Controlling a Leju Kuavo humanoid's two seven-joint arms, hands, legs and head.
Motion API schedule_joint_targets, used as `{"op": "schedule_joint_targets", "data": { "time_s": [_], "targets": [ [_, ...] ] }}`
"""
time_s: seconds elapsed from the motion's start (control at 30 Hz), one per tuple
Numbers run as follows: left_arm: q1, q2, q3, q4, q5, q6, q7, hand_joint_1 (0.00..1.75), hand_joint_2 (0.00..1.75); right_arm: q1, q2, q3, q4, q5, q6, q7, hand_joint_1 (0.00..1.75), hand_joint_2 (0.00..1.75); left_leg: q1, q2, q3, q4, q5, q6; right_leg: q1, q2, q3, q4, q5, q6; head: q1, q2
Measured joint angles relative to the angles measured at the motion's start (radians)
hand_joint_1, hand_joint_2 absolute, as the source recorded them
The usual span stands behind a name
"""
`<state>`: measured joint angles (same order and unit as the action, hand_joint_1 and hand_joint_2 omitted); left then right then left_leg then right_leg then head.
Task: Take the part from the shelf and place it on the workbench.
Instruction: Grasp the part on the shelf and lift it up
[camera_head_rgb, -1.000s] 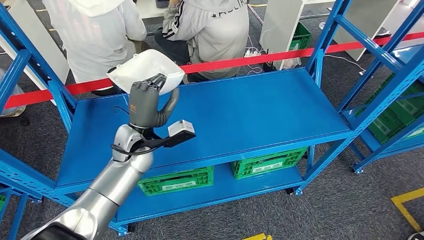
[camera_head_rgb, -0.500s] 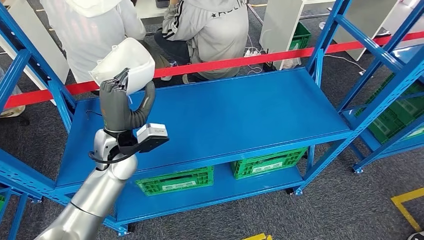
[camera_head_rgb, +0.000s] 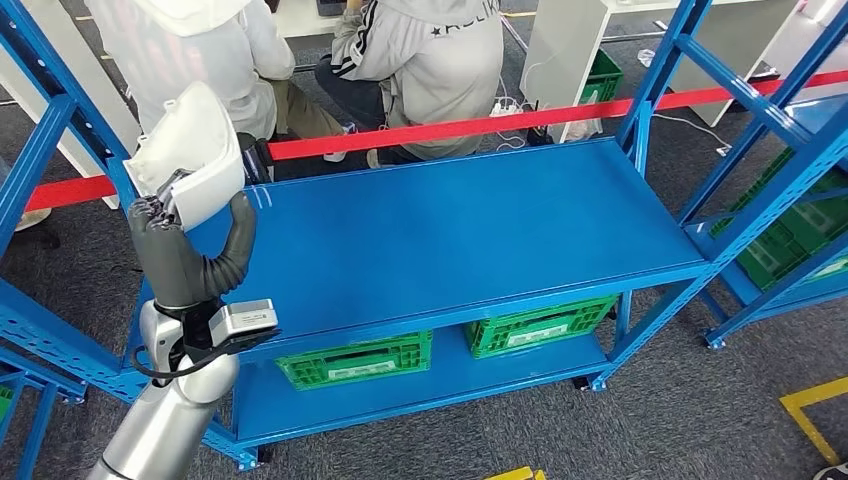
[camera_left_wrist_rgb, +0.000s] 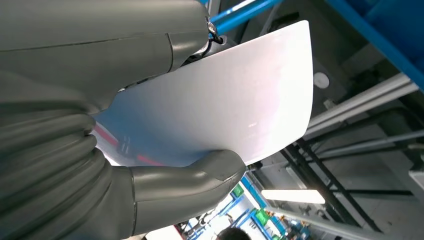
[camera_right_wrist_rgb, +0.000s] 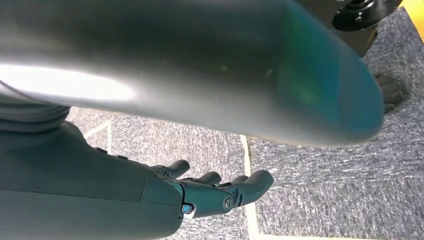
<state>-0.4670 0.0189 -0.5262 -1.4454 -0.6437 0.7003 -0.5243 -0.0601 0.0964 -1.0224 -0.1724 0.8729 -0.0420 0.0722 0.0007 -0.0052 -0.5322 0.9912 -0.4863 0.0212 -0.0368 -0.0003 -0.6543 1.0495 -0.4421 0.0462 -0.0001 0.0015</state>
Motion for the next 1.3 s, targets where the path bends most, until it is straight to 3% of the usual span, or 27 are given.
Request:
{"op": "schedule_joint_targets", "data": {
  "time_s": [0.1,0.13,0.17,0.27,0.33,0.43,0.47,0.5,0.57,0.6,0.63,0.67,0.7,0.73,0.8,0.87,0.93,0.97,1.0,1.03,1.1,1.13,1.17,1.2,1.23,1.3],
  "targets": [
    [0.015,0.000,0.004,-0.011,-0.004,0.000,-0.004,1.75,1.75,0.003,0.000,0.000,0.000,0.000,0.000,-0.001,0.00,0.00,-0.002,0.002,-0.010,0.006,0.007,0.005,0.006,0.001,-0.081,0.199,-0.111,-0.003,0.003,0.000],
    [0.022,0.001,0.004,-0.013,-0.006,0.000,-0.007,1.75,1.75,0.003,0.000,0.000,0.000,0.000,-0.001,-0.002,0.00,0.00,-0.003,0.002,-0.015,0.011,0.007,0.005,0.007,0.001,-0.094,0.239,-0.124,-0.004,0.003,0.000],
    [0.029,0.000,0.006,-0.016,-0.009,0.000,-0.009,1.75,1.75,0.003,0.000,0.000,0.000,-0.001,-0.001,-0.003,0.00,0.00,-0.003,0.001,-0.021,0.016,0.007,0.004,0.008,0.001,-0.087,0.241,-0.118,-0.006,0.003,0.000],
    [0.040,-0.002,0.015,-0.033,-0.025,0.000,-0.009,1.75,1.75,0.001,0.000,0.000,0.000,-0.002,-0.003,-0.002,0.00,0.00,-0.004,-0.002,-0.038,0.035,0.003,-0.004,0.011,0.001,0.018,0.078,-0.055,-0.018,0.003,0.000],
    [0.044,-0.005,0.021,-0.047,-0.036,0.000,-0.004,1.75,1.75,-0.001,0.000,0.000,0.000,-0.004,-0.005,0.003,0.00,0.00,-0.006,-0.004,-0.044,0.043,0.000,-0.017,0.015,0.003,0.056,0.011,-0.040,-0.030,0.003,0.000],
    [0.048,-0.006,0.026,-0.066,-0.046,0.000,0.005,1.75,1.75,-0.003,0.003,0.000,0.000,-0.007,-0.006,0.008,0.00,0.00,-0.006,-0.005,-0.048,0.047,0.002,-0.038,0.016,0.003,0.052,-0.002,-0.036,-0.049,0.002,0.000],
    [0.048,-0.006,0.027,-0.070,-0.048,0.000,0.007,1.75,1.75,-0.004,0.004,0.000,0.000,-0.009,-0.005,0.008,0.00,0.00,-0.005,-0.005,-0.052,0.057,-0.010,-0.045,0.014,0.002,0.048,-0.004,-0.031,-0.056,0.000,0.000],
    [0.049,-0.004,0.028,-0.073,-0.048,0.000,0.009,1.75,1.75,-0.004,0.005,0.000,0.000,-0.011,-0.004,0.007,0.00,0.00,-0.003,-0.004,-0.061,0.083,-0.036,-0.051,0.012,0.000,0.044,-0.007,-0.024,-0.063,-0.001,0.000],
    [0.049,-0.001,0.029,-0.074,-0.043,0.000,0.009,1.75,1.75,-0.004,0.006,-0.001,0.000,-0.014,-0.004,0.002,0.00,0.00,0.001,-0.002,-0.096,0.186,-0.119,-0.063,0.012,-0.003,0.030,-0.009,-0.012,-0.072,-0.004,0.000],
    [0.050,0.000,0.029,-0.074,-0.039,0.000,0.007,1.75,1.75,-0.004,0.007,-0.002,0.000,-0.017,-0.004,0.000,0.00,0.00,0.004,-0.002,-0.114,0.246,-0.154,-0.068,0.012,-0.004,0.020,-0.008,-0.005,-0.073,-0.004,0.000],
    [0.050,0.001,0.029,-0.073,-0.034,0.000,0.004,1.75,1.75,-0.004,0.007,-0.003,0.000,-0.020,-0.005,-0.002,0.00,0.00,0.005,-0.001,-0.121,0.286,-0.171,-0.071,0.013,-0.005,0.010,-0.008,0.003,-0.073,-0.004,0.000],
    [0.050,0.001,0.029,-0.072,-0.031,0.000,0.002,1.75,1.75,-0.004,0.008,-0.005,0.000,-0.024,-0.006,-0.004,0.00,0.00,0.007,-0.001,-0.113,0.296,-0.168,-0.073,0.012,-0.006,-0.001,-0.008,0.011,-0.071,-0.004,0.000],
    [0.049,0.002,0.029,-0.072,-0.028,0.000,-0.002,1.75,1.75,-0.004,0.008,-0.007,0.000,-0.028,-0.007,-0.005,0.00,0.00,0.009,-0.001,-0.088,0.272,-0.146,-0.075,0.012,-0.006,-0.011,-0.007,0.020,-0.068,-0.004,0.000],
    [0.047,0.002,0.029,-0.072,-0.027,0.000,-0.004,1.75,1.75,-0.003,0.009,-0.009,0.000,-0.032,-0.008,-0.005,0.00,0.00,0.010,0.000,-0.048,0.217,-0.116,-0.075,0.010,-0.006,-0.021,-0.007,0.028,-0.064,-0.004,0.000],
    [0.042,-0.002,0.028,-0.072,-0.025,0.000,-0.008,1.75,1.75,-0.003,0.011,-0.015,0.000,-0.038,-0.009,-0.004,0.00,0.00,0.010,-0.002,0.037,0.087,-0.086,-0.072,0.010,-0.006,-0.034,-0.007,0.045,-0.053,-0.003,0.000],
    [0.037,-0.006,0.028,-0.072,-0.020,0.000,-0.012,1.75,1.75,-0.002,0.012,-0.022,0.000,-0.043,-0.009,0.000,0.00,0.00,0.005,-0.006,0.068,0.024,-0.087,-0.058,0.011,-0.005,-0.037,-0.010,0.065,-0.039,-0.003,0.000],
    [0.035,-0.009,0.027,-0.072,-0.016,0.000,-0.019,1.75,1.75,0.001,0.014,-0.029,0.000,-0.046,-0.011,0.005,0.00,0.00,0.002,-0.006,0.054,0.021,-0.072,-0.035,0.009,-0.003,-0.038,-0.020,0.083,-0.025,-0.004,0.000],
    [0.034,-0.011,0.027,-0.072,-0.016,0.000,-0.024,1.75,1.75,0.002,0.014,-0.031,0.000,-0.046,-0.011,0.007,0.00,0.00,0.003,-0.004,0.046,0.020,-0.061,-0.024,0.008,-0.002,-0.043,-0.018,0.076,-0.019,-0.005,0.000],
    [0.033,-0.013,0.027,-0.072,-0.015,0.000,-0.026,1.75,1.75,0.004,0.014,-0.033,0.000,-0.046,-0.012,0.008,0.00,0.00,0.004,-0.001,0.036,0.018,-0.048,-0.013,0.007,-0.001,-0.053,0.002,0.046,-0.015,-0.004,0.000],
    [0.032,-0.015,0.027,-0.073,-0.015,0.000,-0.028,1.75,1.75,0.005,0.015,-0.034,0.000,-0.047,-0.012,0.009,0.00,0.00,0.005,0.001,0.023,0.016,-0.034,-0.005,0.007,0.000,-0.068,0.041,-0.001,-0.013,-0.002,0.000],
    [0.032,-0.017,0.027,-0.072,-0.014,0.000,-0.028,1.75,1.75,0.005,0.016,-0.034,0.000,-0.047,-0.013,0.010,0.00,0.00,0.002,0.002,-0.008,0.017,-0.009,0.003,0.011,0.000,-0.100,0.170,-0.105,-0.012,0.001,0.000],
    [0.032,-0.017,0.027,-0.072,-0.014,0.000,-0.029,1.75,1.75,0.005,0.016,-0.034,0.000,-0.047,-0.013,0.009,0.00,0.00,-0.001,0.003,-0.024,0.019,0.003,0.004,0.013,0.000,-0.109,0.229,-0.130,-0.013,0.001,0.000],
    [0.032,-0.017,0.027,-0.072,-0.014,0.000,-0.029,1.75,1.75,0.005,0.016,-0.034,0.000,-0.046,-0.013,0.009,0.00,0.00,-0.003,0.003,-0.042,0.021,0.015,0.005,0.015,0.000,-0.105,0.267,-0.132,-0.015,0.001,0.000],
    [0.033,-0.017,0.027,-0.072,-0.014,0.000,-0.029,1.75,1.75,0.004,0.016,-0.034,0.000,-0.046,-0.013,0.009,0.00,0.00,-0.006,0.004,-0.059,0.025,0.026,0.005,0.018,0.000,-0.085,0.271,-0.114,-0.018,0.001,0.000],
    [0.033,-0.018,0.027,-0.072,-0.016,0.000,-0.029,1.75,1.75,0.004,0.016,-0.034,0.000,-0.044,-0.013,0.008,0.00,0.00,-0.008,0.004,-0.075,0.029,0.036,0.004,0.021,0.000,-0.046,0.240,-0.089,-0.025,0.001,0.000],
    [0.033,-0.018,0.028,-0.075,-0.023,0.000,-0.030,1.75,1.75,0.003,0.016,-0.034,0.000,-0.039,-0.013,0.005,0.00,0.00,-0.009,0.003,-0.098,0.036,0.051,0.002,0.029,0.002,0.054,0.124,-0.064,-0.041,0.001,0.000]
  ]
}}
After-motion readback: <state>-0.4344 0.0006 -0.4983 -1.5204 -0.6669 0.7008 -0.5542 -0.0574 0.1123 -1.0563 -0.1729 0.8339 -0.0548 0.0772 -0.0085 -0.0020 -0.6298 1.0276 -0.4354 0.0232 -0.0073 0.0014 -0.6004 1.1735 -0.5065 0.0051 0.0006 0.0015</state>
